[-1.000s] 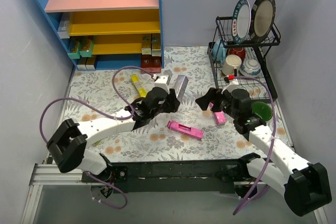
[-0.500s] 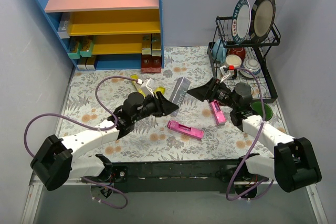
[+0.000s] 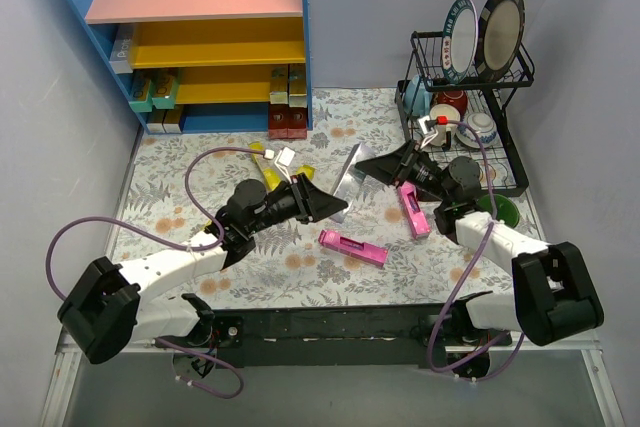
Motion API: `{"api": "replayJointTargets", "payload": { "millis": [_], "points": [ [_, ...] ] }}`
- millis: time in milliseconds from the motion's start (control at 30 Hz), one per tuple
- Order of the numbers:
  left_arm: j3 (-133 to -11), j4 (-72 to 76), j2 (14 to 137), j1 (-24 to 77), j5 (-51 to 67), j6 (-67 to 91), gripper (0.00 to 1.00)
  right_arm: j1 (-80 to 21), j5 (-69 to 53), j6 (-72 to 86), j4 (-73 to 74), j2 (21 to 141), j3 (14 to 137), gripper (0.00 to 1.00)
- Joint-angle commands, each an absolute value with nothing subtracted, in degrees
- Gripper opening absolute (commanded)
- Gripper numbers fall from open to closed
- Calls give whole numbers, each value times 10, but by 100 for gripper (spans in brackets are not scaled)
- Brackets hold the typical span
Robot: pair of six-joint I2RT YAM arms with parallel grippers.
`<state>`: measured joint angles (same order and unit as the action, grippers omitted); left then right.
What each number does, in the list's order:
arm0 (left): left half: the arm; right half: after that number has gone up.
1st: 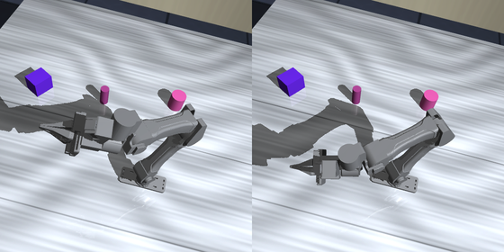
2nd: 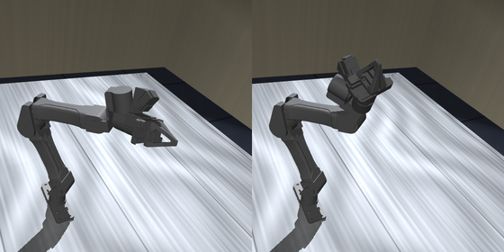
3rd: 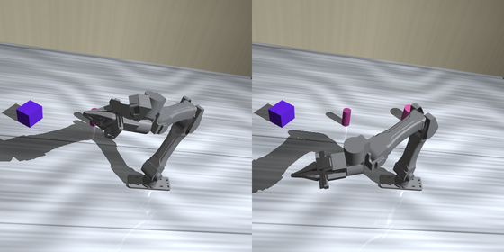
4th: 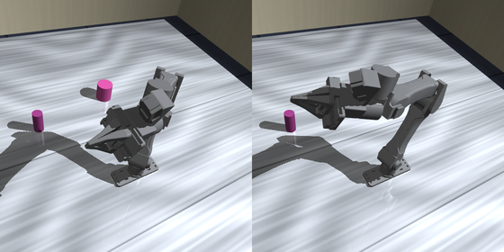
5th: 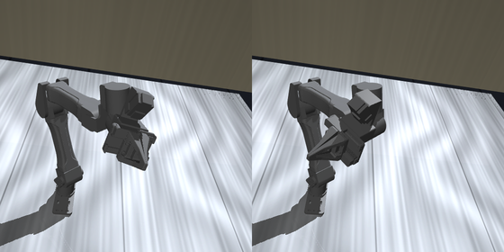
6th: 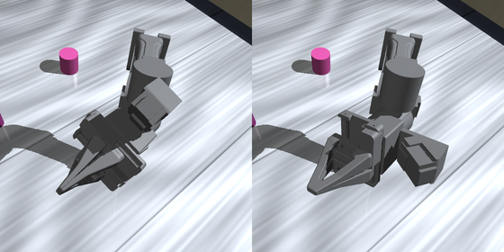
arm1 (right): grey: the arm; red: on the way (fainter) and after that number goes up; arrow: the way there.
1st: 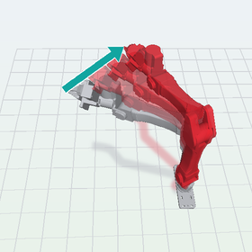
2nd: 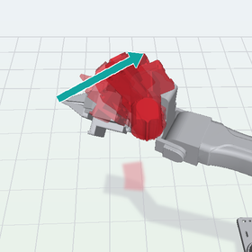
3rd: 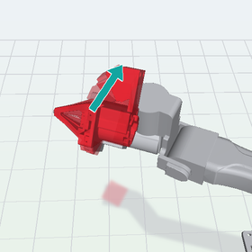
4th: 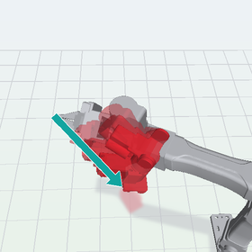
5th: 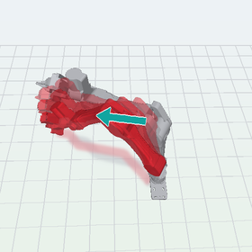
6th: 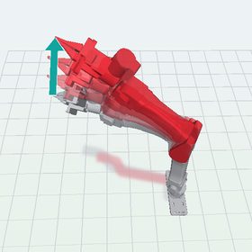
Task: Place and organize the toothpastes onto the shelf
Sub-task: Adjust the toothpaste.
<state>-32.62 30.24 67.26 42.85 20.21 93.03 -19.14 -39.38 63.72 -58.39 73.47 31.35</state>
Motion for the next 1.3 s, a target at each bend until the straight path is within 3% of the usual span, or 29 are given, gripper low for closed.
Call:
{"api": "replayJointTargets", "payload": {
  "millis": [0, 233, 367, 467, 633, 800, 1033, 1267],
  "points": [
    [-337, 359, 675, 428, 233, 943, 38, -189, -410, 678, -692, 744, 333, 80],
    [-336, 363, 679, 428, 242, 944, 39, -189, -414, 716, -744, 753, 323, 59],
    [-335, 348, 675, 428, 238, 935, 43, -189, -413, 718, -741, 750, 323, 42],
    [-334, 328, 663, 428, 222, 919, 55, -189, -411, 722, -734, 744, 322, 36],
    [-330, 271, 621, 428, 159, 868, 82, -188, -397, 713, -682, 724, 321, 34],
    [-330, 204, 548, 442, 66, 763, 95, -188, -357, 664, -507, 683, 338, 33],
    [-338, 179, 524, 544, -106, 600, 98, -189, -297, 634, -333, 641, 363, 32],
    [-336, 233, 573, 636, -212, 484, 98, -190, -287, 647, -314, 636, 362, 32]
  ]
}}
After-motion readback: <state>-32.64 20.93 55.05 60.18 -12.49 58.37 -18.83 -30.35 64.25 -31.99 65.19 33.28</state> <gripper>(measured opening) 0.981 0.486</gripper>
